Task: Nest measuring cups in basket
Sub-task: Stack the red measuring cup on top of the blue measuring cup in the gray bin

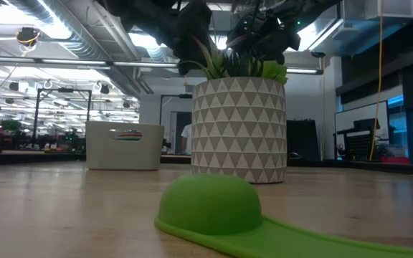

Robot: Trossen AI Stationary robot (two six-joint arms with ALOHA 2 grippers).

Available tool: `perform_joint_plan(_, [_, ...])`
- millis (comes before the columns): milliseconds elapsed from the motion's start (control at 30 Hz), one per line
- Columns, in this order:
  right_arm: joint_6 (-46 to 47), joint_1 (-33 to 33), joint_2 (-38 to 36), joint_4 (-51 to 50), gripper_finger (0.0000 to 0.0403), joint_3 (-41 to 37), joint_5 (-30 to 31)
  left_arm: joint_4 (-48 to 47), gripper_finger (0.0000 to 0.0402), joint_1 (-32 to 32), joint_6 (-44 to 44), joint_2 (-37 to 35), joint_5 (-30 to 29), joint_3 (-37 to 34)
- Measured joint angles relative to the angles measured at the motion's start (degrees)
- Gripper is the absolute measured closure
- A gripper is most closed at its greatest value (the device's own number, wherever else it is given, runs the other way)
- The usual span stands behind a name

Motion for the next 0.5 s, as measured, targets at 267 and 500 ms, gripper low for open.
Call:
perform_joint_plan(267, [-0.24, -0.02, 0.0, 0.09, 0.0384, -0.04, -0.17, -1.28, 0.0292, -0.02, -18.39, -0.02, 0.74, -0.09])
perform_joint_plan(500, [-0.45, -0.02, -0.01, 0.08, 0.0384, -0.04, -0.05, -1.95, 0.0292, 0.0, -26.53, -0.02, -1.2, -0.09])
